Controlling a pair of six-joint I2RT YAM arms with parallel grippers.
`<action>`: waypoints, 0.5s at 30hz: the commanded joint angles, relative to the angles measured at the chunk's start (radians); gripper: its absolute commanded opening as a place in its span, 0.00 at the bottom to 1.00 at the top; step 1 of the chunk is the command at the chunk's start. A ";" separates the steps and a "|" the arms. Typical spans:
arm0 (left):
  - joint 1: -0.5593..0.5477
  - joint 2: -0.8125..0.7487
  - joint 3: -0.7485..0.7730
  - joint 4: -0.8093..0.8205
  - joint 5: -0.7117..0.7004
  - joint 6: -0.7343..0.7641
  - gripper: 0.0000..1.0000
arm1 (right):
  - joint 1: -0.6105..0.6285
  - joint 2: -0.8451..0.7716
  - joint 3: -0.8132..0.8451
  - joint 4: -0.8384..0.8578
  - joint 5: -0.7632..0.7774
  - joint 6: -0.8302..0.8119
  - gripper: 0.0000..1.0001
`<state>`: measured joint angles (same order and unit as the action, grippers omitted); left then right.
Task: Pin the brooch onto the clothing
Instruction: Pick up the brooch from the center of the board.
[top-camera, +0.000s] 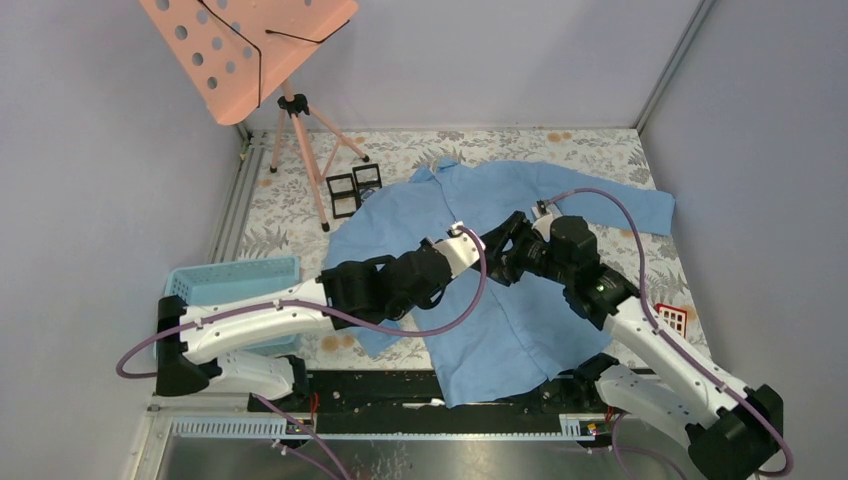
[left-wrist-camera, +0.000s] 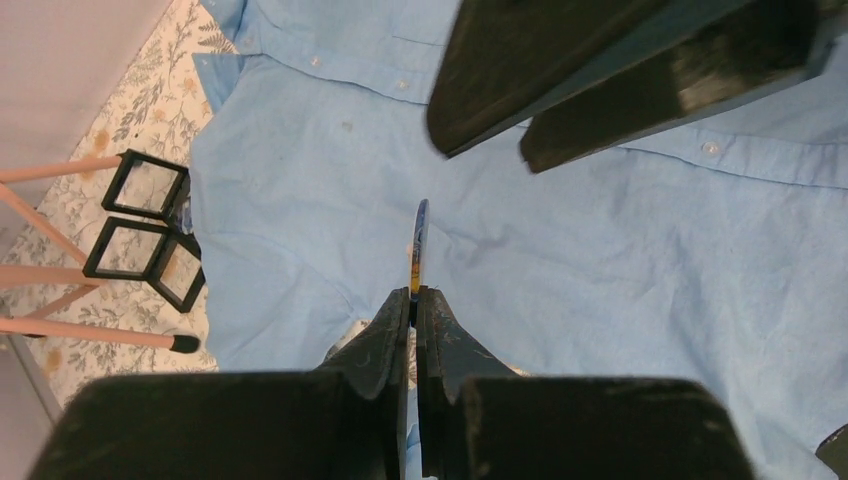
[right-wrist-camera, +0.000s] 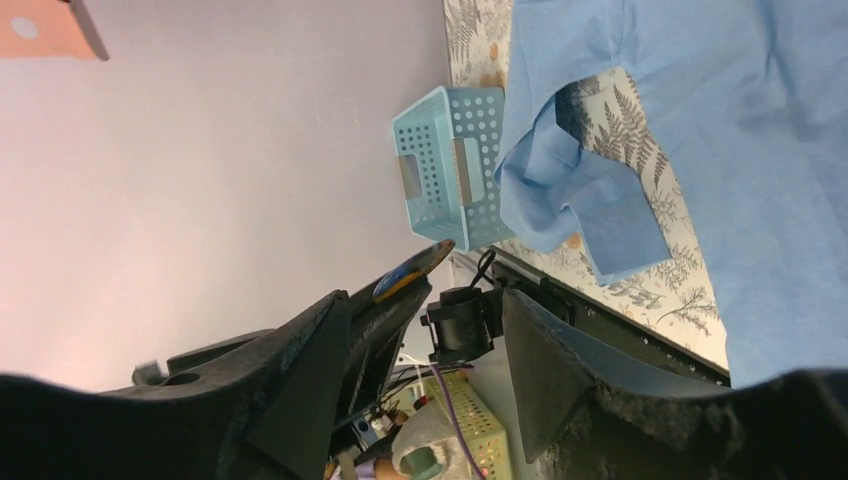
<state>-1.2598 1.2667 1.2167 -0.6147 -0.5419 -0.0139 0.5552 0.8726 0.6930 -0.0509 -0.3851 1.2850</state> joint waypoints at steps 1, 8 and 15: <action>-0.028 -0.003 -0.037 0.129 -0.054 0.070 0.00 | 0.032 0.061 0.004 0.091 0.009 0.084 0.64; -0.049 0.025 -0.077 0.159 -0.091 0.096 0.00 | 0.066 0.116 0.011 0.103 0.059 0.111 0.57; -0.073 0.041 -0.100 0.175 -0.129 0.100 0.00 | 0.132 0.179 -0.034 0.195 0.092 0.174 0.49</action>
<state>-1.3155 1.2976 1.1187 -0.4988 -0.6083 0.0658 0.6483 1.0245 0.6735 0.0589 -0.3317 1.4097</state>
